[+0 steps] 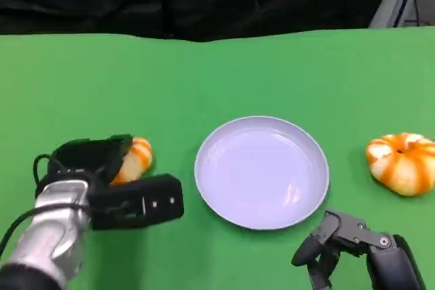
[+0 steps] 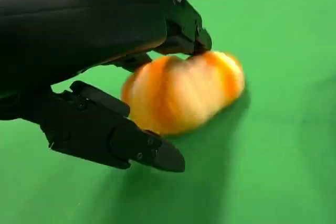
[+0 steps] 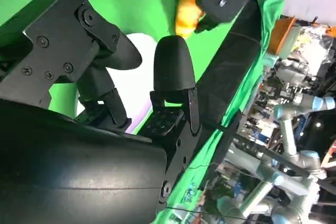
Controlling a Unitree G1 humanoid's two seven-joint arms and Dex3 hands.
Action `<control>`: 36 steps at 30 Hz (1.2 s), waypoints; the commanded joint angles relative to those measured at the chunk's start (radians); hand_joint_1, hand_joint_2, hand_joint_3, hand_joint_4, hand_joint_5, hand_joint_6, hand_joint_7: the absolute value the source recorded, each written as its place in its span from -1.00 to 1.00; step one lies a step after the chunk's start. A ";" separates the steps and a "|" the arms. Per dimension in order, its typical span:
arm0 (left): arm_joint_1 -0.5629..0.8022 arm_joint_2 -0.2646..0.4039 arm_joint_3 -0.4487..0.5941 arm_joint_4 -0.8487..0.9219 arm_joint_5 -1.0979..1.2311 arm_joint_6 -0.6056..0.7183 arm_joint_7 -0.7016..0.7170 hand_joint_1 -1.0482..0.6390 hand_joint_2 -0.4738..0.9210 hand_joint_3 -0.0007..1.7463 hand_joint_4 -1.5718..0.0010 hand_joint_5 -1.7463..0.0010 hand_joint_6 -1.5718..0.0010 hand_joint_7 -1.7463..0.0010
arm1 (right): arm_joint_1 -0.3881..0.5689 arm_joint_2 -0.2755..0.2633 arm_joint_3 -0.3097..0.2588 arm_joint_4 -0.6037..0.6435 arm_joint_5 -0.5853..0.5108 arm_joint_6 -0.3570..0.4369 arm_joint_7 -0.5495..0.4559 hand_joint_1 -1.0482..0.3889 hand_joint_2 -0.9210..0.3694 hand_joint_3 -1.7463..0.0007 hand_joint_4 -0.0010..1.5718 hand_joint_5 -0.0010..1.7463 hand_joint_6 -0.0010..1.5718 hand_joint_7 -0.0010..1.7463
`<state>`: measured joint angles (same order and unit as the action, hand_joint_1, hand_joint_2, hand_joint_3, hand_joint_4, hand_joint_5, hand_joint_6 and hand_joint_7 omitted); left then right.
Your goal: Grasp the bread from the table and place it into the plate.
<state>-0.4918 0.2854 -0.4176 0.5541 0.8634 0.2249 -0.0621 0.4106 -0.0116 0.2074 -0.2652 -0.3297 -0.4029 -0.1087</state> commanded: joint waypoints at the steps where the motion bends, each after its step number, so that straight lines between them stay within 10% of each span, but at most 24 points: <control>1: -0.031 0.006 -0.022 0.044 -0.014 0.005 0.003 -0.24 0.96 -1.00 0.36 0.65 0.55 0.99 | 0.009 -0.005 -0.005 -0.013 0.000 0.003 -0.006 0.39 -0.08 -0.50 0.07 0.88 0.08 0.46; 4: -0.044 0.009 -0.033 0.071 -0.024 -0.014 0.008 -0.24 0.96 -1.00 0.35 0.67 0.55 0.99 | 0.008 -0.005 -0.005 -0.012 0.005 0.000 -0.004 0.39 -0.08 -0.50 0.07 0.88 0.08 0.46; 5: -0.059 0.014 -0.036 0.137 -0.036 -0.074 0.042 -0.18 0.98 -0.98 0.19 0.27 0.29 0.95 | 0.005 -0.004 -0.004 -0.010 0.008 -0.001 -0.003 0.40 -0.07 -0.50 0.07 0.88 0.08 0.47; 6: -0.071 0.018 -0.039 0.191 -0.045 -0.121 0.070 -0.09 0.99 -0.94 0.08 -0.37 -0.12 0.69 | 0.003 -0.003 -0.003 -0.009 0.011 -0.003 -0.002 0.43 -0.07 -0.51 0.06 0.87 0.08 0.47; 7: -0.084 0.019 -0.040 0.240 -0.053 -0.159 0.098 -0.06 1.00 -0.93 0.05 -0.60 -0.21 0.51 | 0.002 -0.003 -0.002 -0.009 0.010 -0.002 -0.002 0.44 -0.07 -0.51 0.06 0.87 0.08 0.47; 10: -0.111 0.019 -0.043 0.311 -0.070 -0.213 0.144 -0.06 1.00 -0.80 0.11 -0.96 0.12 -0.48 | 0.000 -0.005 -0.003 -0.009 0.009 -0.004 -0.003 0.45 -0.06 -0.53 0.08 0.89 0.07 0.47; 15: -0.129 0.016 -0.043 0.351 -0.092 -0.250 0.186 -0.03 1.00 -0.66 0.06 -1.00 0.30 -0.97 | -0.002 -0.003 -0.002 -0.014 0.007 0.001 -0.002 0.45 -0.04 -0.55 0.07 0.90 0.07 0.47; 30: -0.029 0.073 0.029 0.047 -0.149 -0.348 0.264 0.07 0.87 -0.66 -0.03 -1.00 0.22 -1.00 | -0.007 0.002 -0.004 -0.011 0.005 0.001 -0.009 0.41 -0.04 -0.55 0.09 0.90 0.08 0.49; 32: -0.003 0.076 0.055 -0.050 -0.156 -0.406 0.325 0.06 0.44 0.12 -0.15 -1.00 0.13 -1.00 | 0.001 0.001 -0.002 -0.015 0.003 -0.001 -0.010 0.41 -0.04 -0.55 0.08 0.89 0.07 0.49; 36: 0.015 0.076 0.068 -0.093 -0.150 -0.434 0.353 0.07 0.21 0.48 -0.19 -1.00 0.11 -1.00 | 0.005 0.001 0.000 -0.017 0.003 -0.001 -0.011 0.41 -0.04 -0.55 0.08 0.89 0.07 0.49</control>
<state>-0.4948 0.3411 -0.3631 0.4743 0.7138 -0.2046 0.2738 0.4053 -0.0075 0.2106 -0.2678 -0.3321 -0.4022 -0.1136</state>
